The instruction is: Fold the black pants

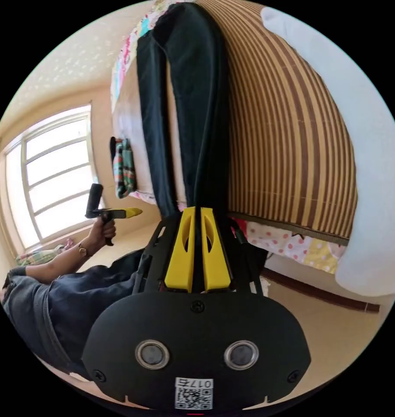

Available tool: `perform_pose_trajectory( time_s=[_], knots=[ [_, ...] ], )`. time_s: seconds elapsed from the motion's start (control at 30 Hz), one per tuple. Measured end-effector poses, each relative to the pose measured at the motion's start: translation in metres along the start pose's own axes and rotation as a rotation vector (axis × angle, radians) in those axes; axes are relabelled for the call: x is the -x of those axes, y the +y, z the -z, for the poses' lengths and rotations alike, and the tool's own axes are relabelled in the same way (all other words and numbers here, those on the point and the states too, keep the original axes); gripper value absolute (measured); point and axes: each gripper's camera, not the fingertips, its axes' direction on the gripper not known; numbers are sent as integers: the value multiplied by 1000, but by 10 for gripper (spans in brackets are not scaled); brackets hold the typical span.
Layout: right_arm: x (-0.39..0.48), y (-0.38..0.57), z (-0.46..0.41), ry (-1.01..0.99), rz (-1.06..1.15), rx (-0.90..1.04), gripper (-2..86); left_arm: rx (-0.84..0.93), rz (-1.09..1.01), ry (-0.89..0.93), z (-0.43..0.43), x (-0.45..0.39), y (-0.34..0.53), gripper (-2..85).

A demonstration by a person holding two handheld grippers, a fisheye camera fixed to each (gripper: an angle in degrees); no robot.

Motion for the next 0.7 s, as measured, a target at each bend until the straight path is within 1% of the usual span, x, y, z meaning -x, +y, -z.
perform_pose_trajectory(
  time_s=[0.07, 0.17, 0.23, 0.37, 0.43, 0.47, 0.5, 0.53, 0.57, 0.6, 0.63, 0.67, 0.7],
  knots=[
    [14, 26, 13, -126, 54, -72, 26, -1, -79, 14, -12, -29, -9, 97],
    [39, 46, 21, -216, 145, -104, 26, -24, -171, -14, -31, -83, -20, 126],
    [57, 49, 17, -219, 197, -87, 26, -19, -205, -122, -54, -127, -30, 146],
    [104, 48, -7, -166, 335, -24, 26, -55, -305, -258, -85, -194, -39, 160],
    [126, 45, -20, -167, 401, 3, 26, -50, -339, -437, -115, -220, -47, 164],
    [140, 42, -29, -179, 441, 21, 27, -35, -342, -487, -125, -222, -51, 162],
    [146, 41, -33, -187, 457, 29, 27, 7, -341, -578, -148, -222, -59, 158],
    [157, 38, -42, -204, 483, 46, 28, 52, -334, -635, -170, -217, -64, 129],
    [166, 34, -52, -204, 497, 77, 30, 67, -339, -645, -178, -214, -66, 115],
    [169, 32, -59, -196, 503, 103, 31, 63, -344, -665, -190, -210, -65, 77],
    [173, 28, -72, -169, 524, 171, 33, 55, -347, -658, -198, -205, -63, 55],
    [173, 23, -83, -133, 543, 244, 36, 56, -343, -643, -202, -202, -62, 52],
    [172, 21, -86, -111, 550, 275, 38, 59, -325, -596, -210, -194, -60, 48]
  ],
)
